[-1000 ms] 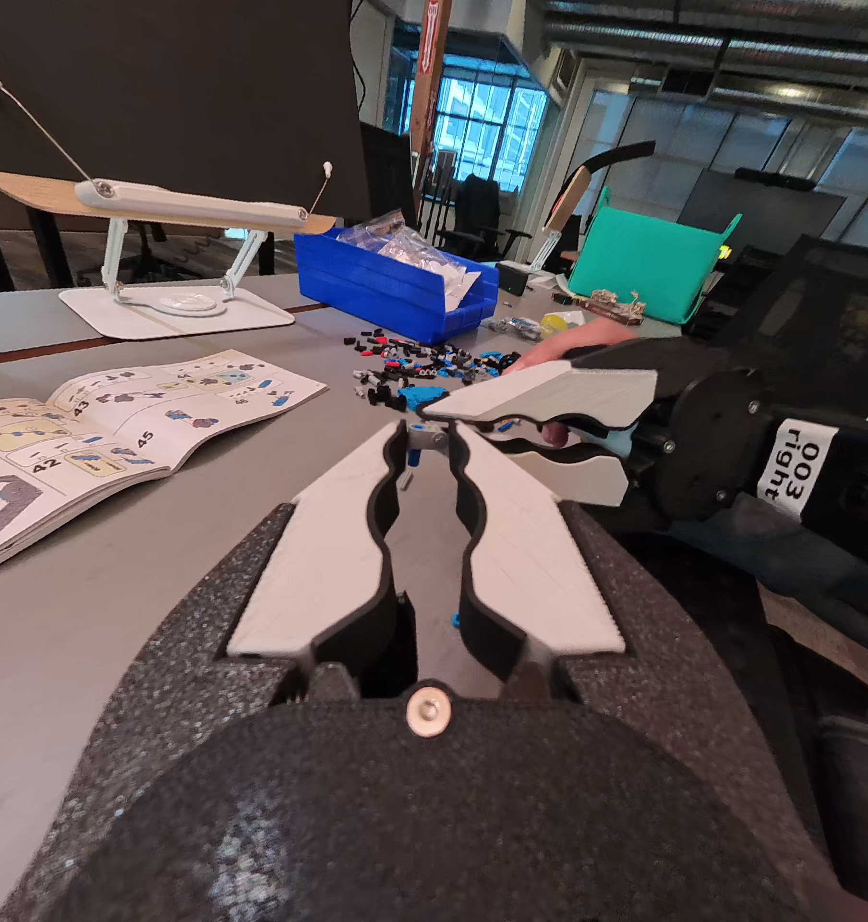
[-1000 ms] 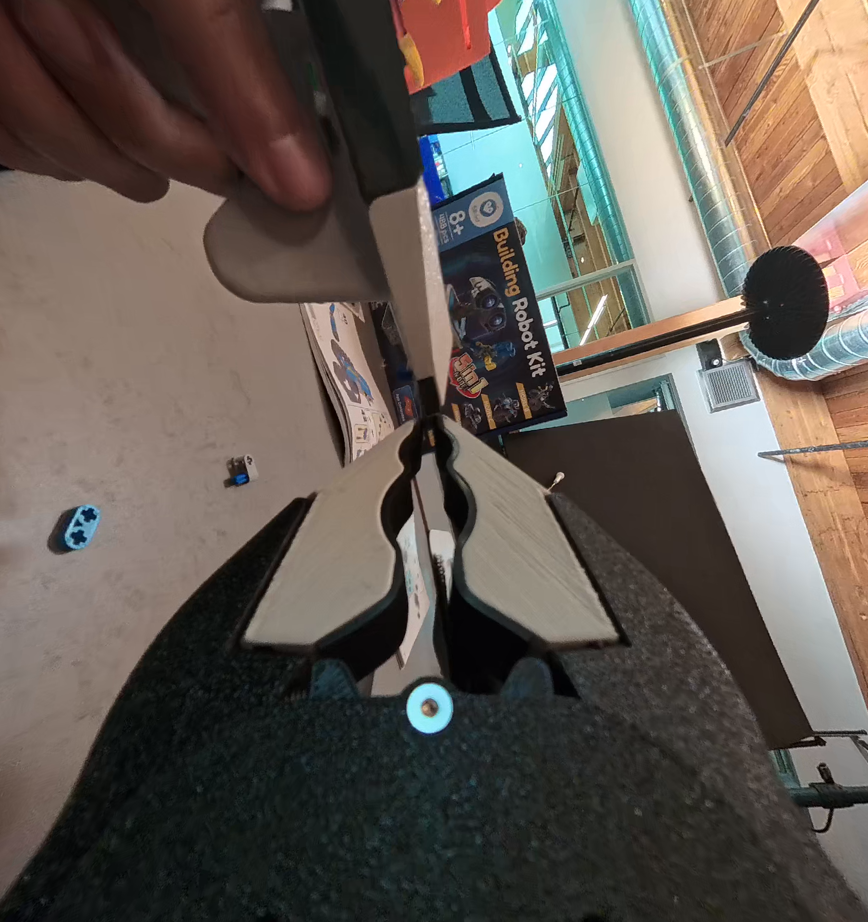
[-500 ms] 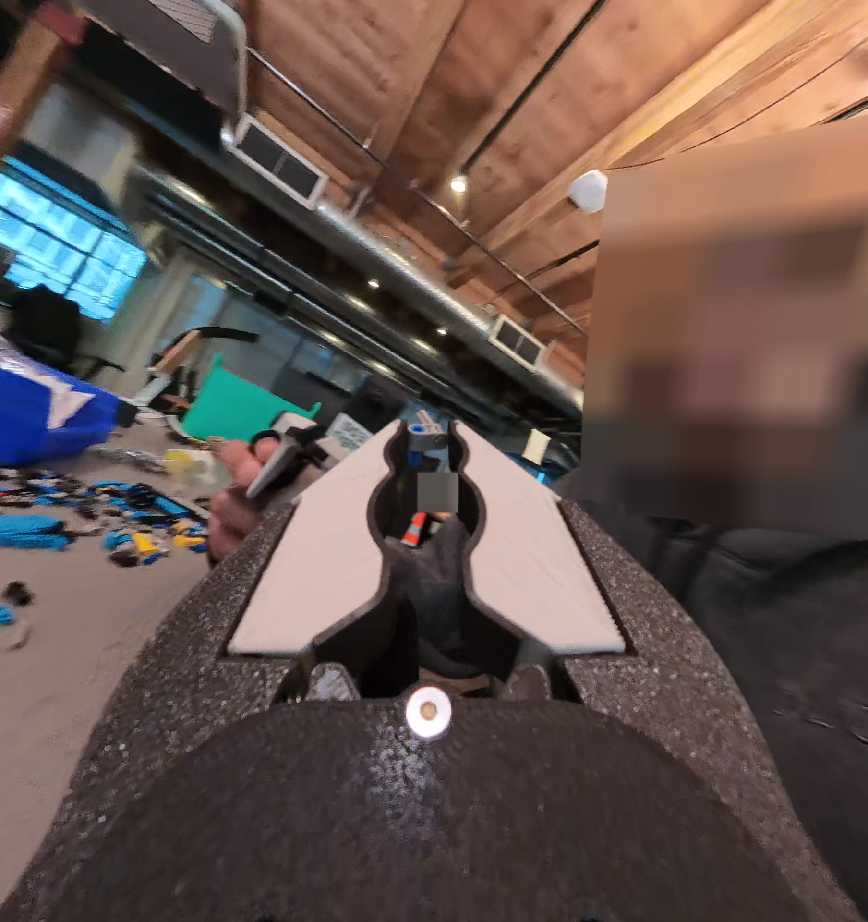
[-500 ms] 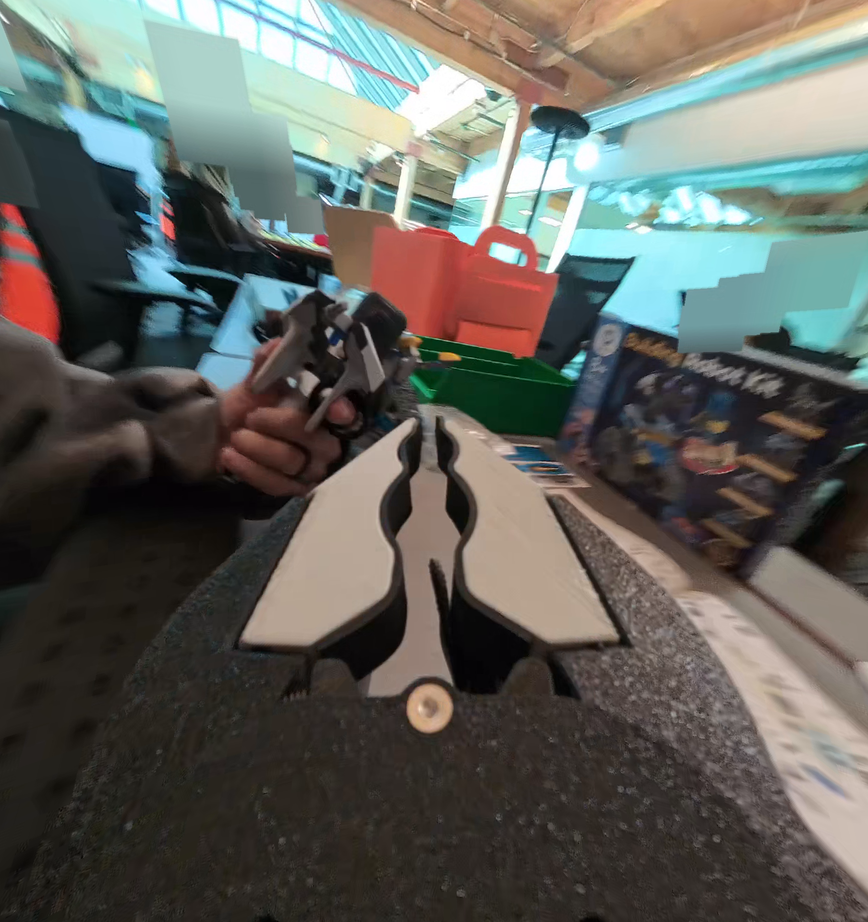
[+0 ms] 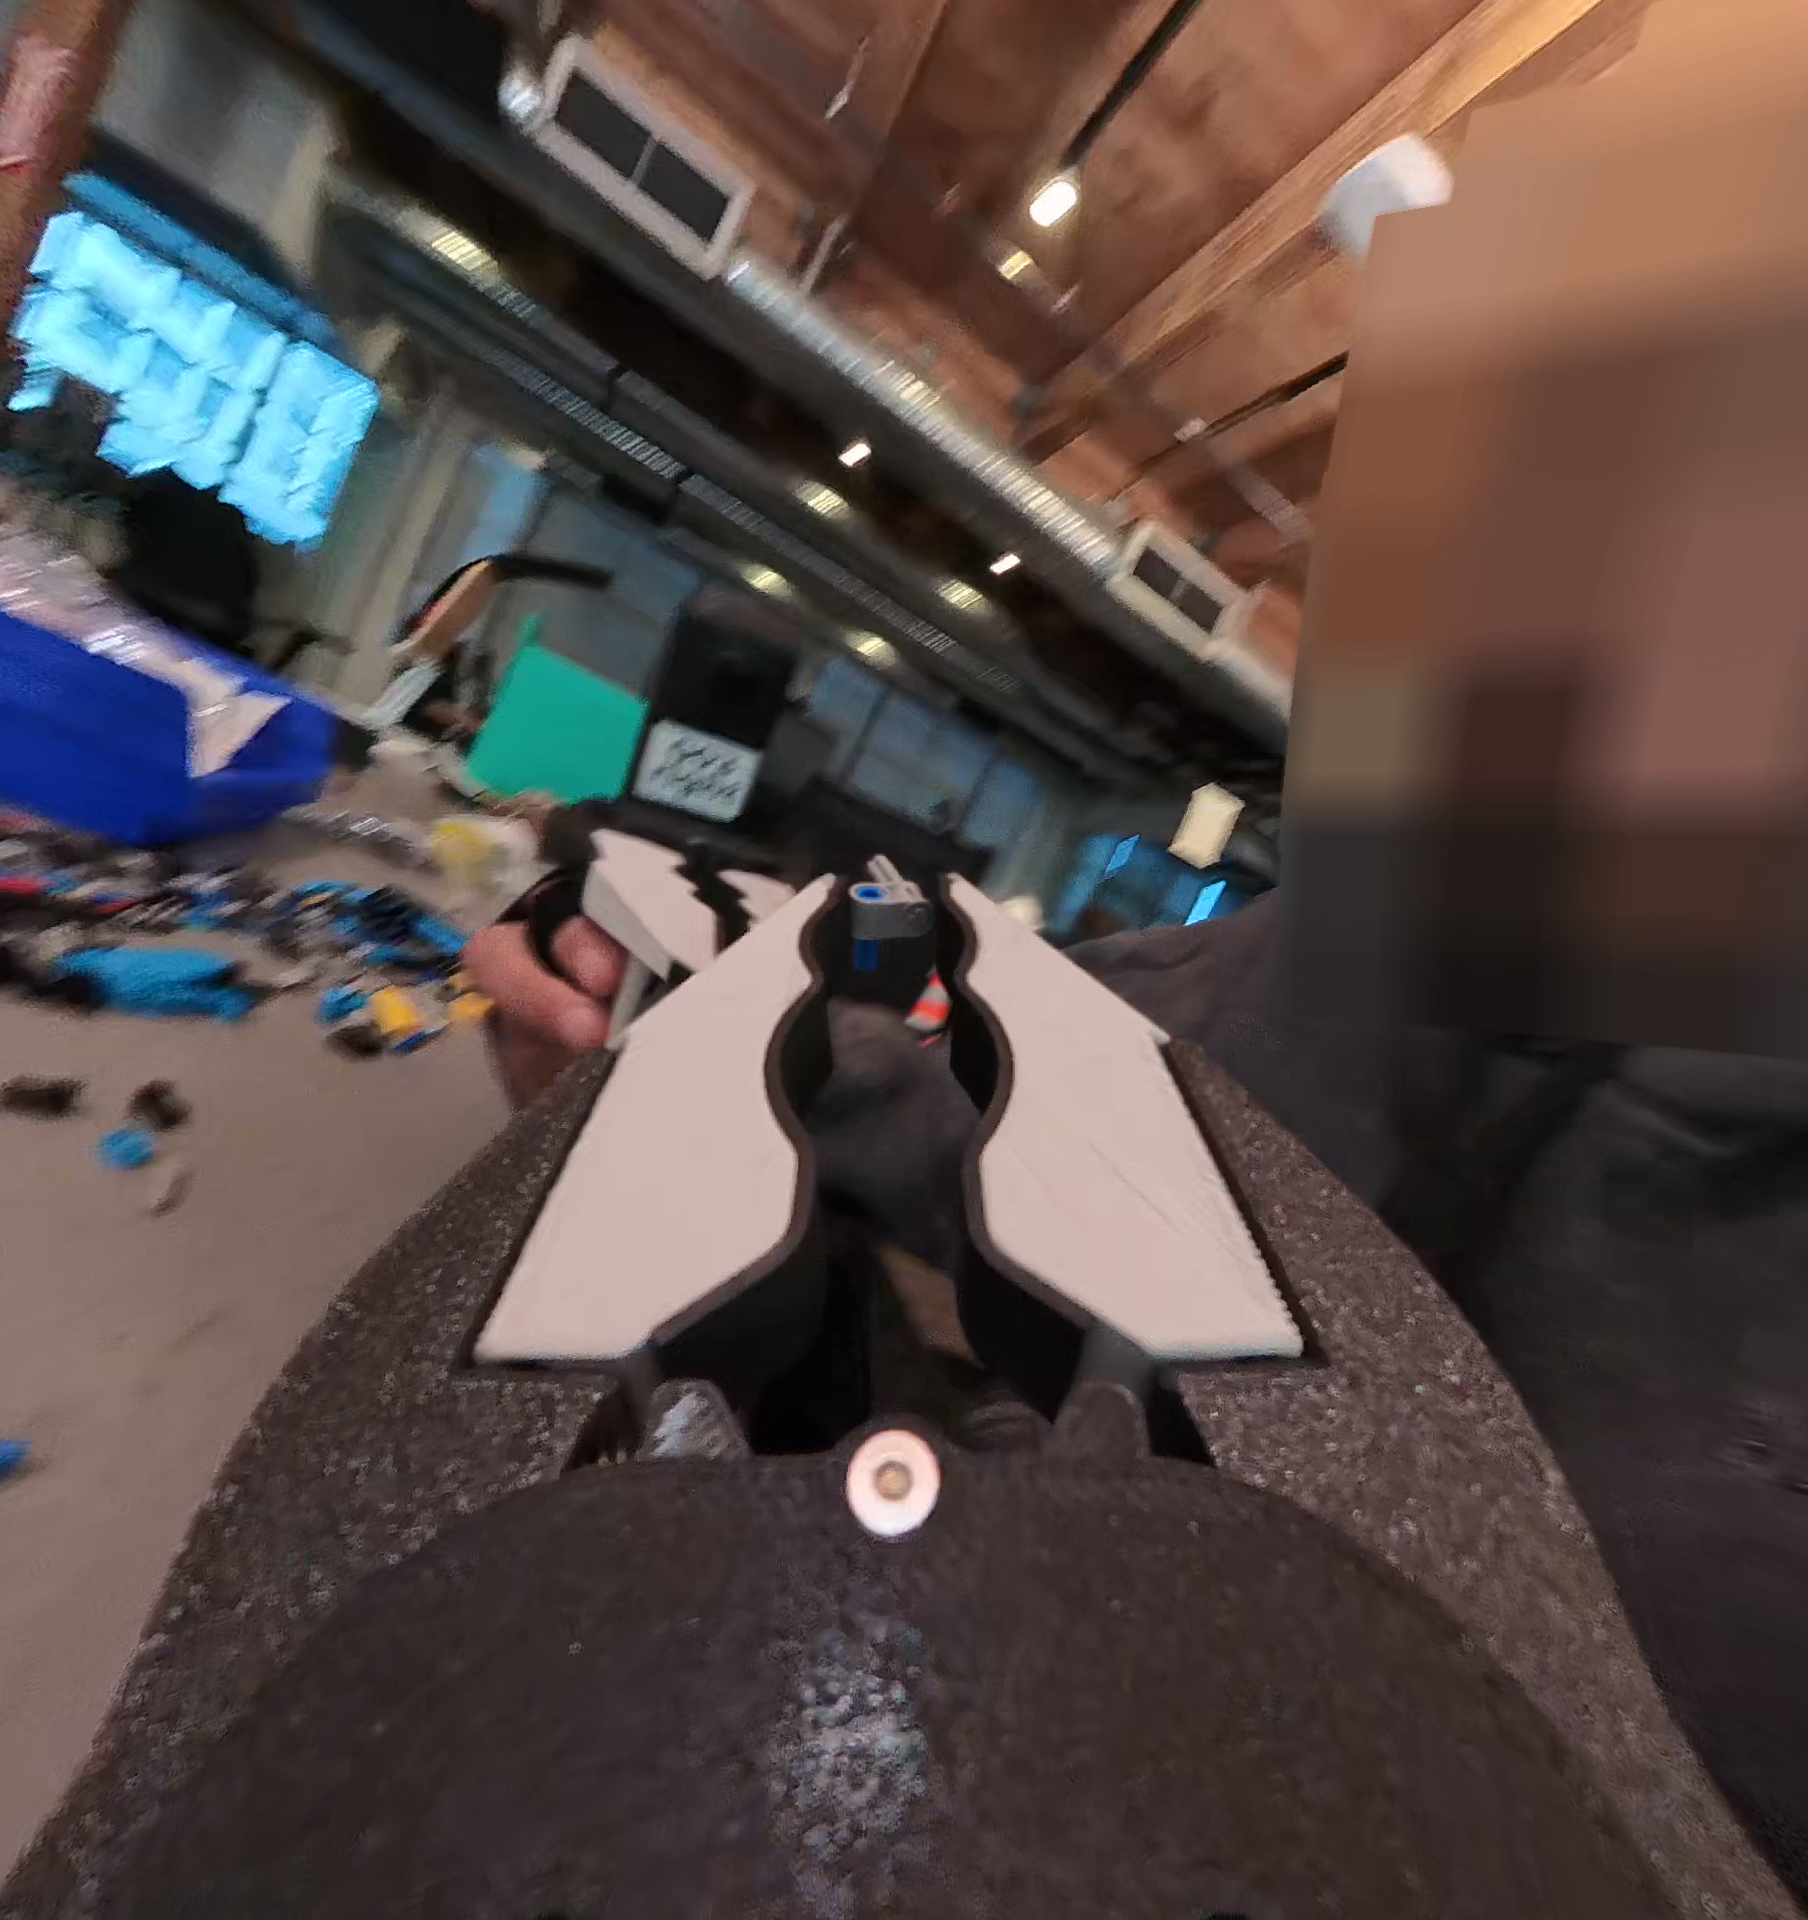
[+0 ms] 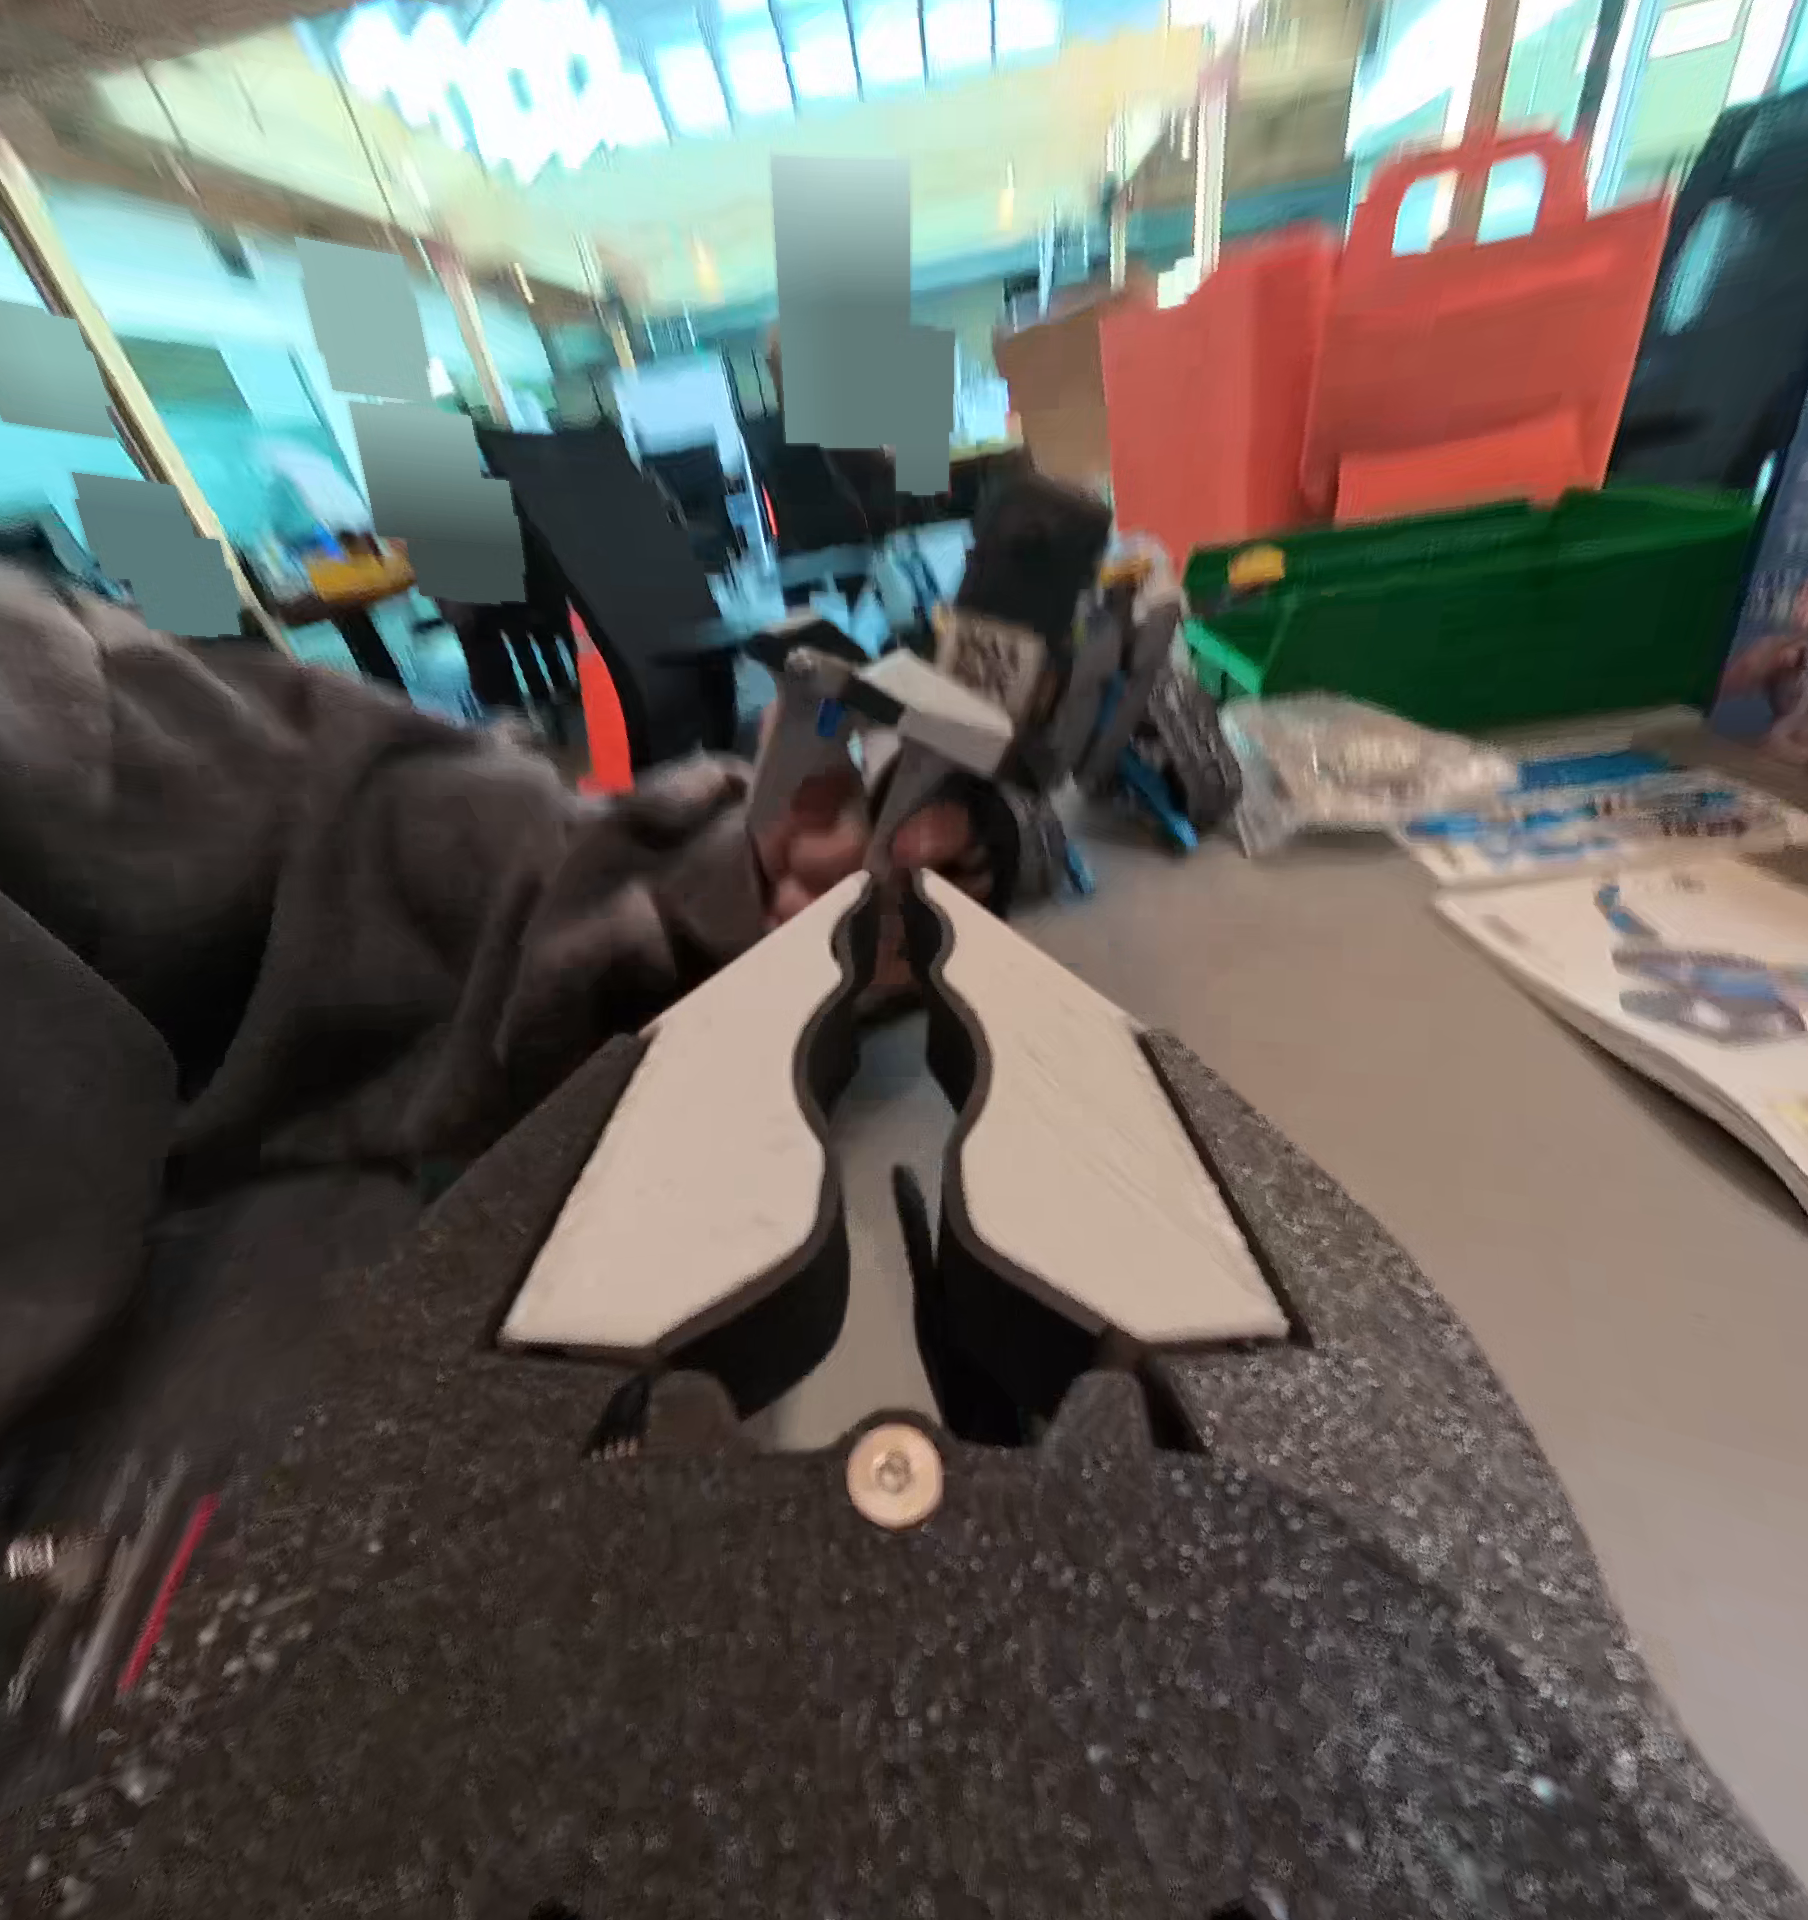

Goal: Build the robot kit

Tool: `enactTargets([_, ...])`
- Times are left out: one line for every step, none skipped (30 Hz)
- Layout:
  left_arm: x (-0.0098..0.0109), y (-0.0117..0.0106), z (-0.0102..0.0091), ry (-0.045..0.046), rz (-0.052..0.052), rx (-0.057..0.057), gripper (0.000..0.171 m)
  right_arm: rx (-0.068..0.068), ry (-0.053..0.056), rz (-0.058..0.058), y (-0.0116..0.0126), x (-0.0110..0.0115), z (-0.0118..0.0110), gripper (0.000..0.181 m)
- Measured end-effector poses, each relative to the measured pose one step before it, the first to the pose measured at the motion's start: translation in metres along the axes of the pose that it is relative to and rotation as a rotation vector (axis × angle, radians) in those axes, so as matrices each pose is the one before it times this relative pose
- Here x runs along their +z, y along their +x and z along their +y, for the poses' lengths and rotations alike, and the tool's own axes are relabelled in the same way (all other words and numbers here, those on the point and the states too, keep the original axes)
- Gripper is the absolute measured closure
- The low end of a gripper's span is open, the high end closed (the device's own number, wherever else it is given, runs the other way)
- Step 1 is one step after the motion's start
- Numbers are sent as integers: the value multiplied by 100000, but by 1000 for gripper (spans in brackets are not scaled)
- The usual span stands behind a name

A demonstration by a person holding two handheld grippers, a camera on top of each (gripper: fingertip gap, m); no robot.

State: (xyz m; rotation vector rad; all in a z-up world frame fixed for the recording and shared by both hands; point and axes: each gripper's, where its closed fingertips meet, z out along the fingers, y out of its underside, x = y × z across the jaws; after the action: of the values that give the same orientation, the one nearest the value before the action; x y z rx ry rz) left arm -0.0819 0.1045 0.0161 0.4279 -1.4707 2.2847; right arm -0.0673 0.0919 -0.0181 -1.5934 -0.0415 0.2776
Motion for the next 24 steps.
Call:
enactTargets([26, -1224, 776, -4705, -8815, 2889, 156, -2396, -12383, 480, 329, 5, 1977, 177])
enactTargets([-45, -1490, 1123, -6922, -11015, 4434, 156, -2863, -14770, -586, 198, 156, 2506, 176])
enactTargets([-49, -1523, 1496, -9316, -11877, 6536, 157, -2137, -14178, 2724, 667, 401, 2615, 170])
enactTargets([-15, -1119, 1432, -9292, -10183, 7876, 156, -154, -10853, 3004, 655, 636, 2162, 162])
enactTargets([-39, -546, 914, -6306, -7365, 7544, 156, 1281, -8203, -124, 107, 760, 1585, 157])
enactTargets([-84, -193, 491, -3709, -5180, 6464, 156, 1431, -5740, -2100, -301, 699, 981, 155])
enactTargets([-79, -80, 274, -2159, -3635, 4933, 156, 1150, -3135, -1338, -273, 510, 495, 153])
enactTargets([11, -108, 310, -2023, -2664, 3361, 156, 177, -1916, 217, -57, 318, 376, 153])
enactTargets([147, -219, 419, -2575, -2474, 2664, 156, -782, -1604, 1790, 183, 161, 342, 155])
enactTargets([223, -144, 372, -2183, -1550, 2101, 156, -179, 1004, 2184, 276, -119, -169, 157])
enactTargets([253, 44, 335, -1894, 136, 971, 156, 380, 293, 1027, 207, -116, -49, 157])
enactTargets([228, 42, 286, -1515, 474, 133, 156, 591, 360, 805, 228, -71, -19, 158])
enactTargets([136, -3, 156, -727, 264, 126, 156, 325, -343, 979, 244, -35, 46, 158])
enactTargets([35, -7, 21, 67, 307, -130, 156, -182, -737, 891, 173, -2, 149, 159])
enactTargets([-70, -31, -118, 896, 237, -512, 156, 94, -1166, 751, 162, 49, 226, 160])
enactTargets([-119, -48, -162, 1270, 344, -779, 156, 420, -1406, 535, 127, 110, 239, 160])
enactTargets([-118, -43, -135, 1152, 568, -1177, 156, 179, -846, 157, 13, 75, 141, 160])
enactTargets([-117, -92, -145, 1098, 289, -1261, 156, -71, 142, 471, 47, -23, -28, 163])
enactTargets([-118, -98, -168, 1198, 75, -823, 156, -80, -38, 474, 55, 27, 19, 164])
enactTargets([-89, -10, -183, 1250, 523, -667, 156, -101, 78, 180, 23, 20, 17, 164])
enactTargets([-54, -31, -125, 951, 274, -675, 156, 43, -16, 70, 29, 25, 3, 165])
enactTargets([-45, -116, -124, 777, -393, -249, 156, 409, 96, 734, 166, 26, -10, 169])
enactTargets([-43, -20, -145, 898, 35, 8, 156, 542, -21, 783, 202, 1, 7, 173])
enactTargets([-22, 57, -123, 820, 580, -353, 156, 747, -481, -360, 11, 0, -1, 173])
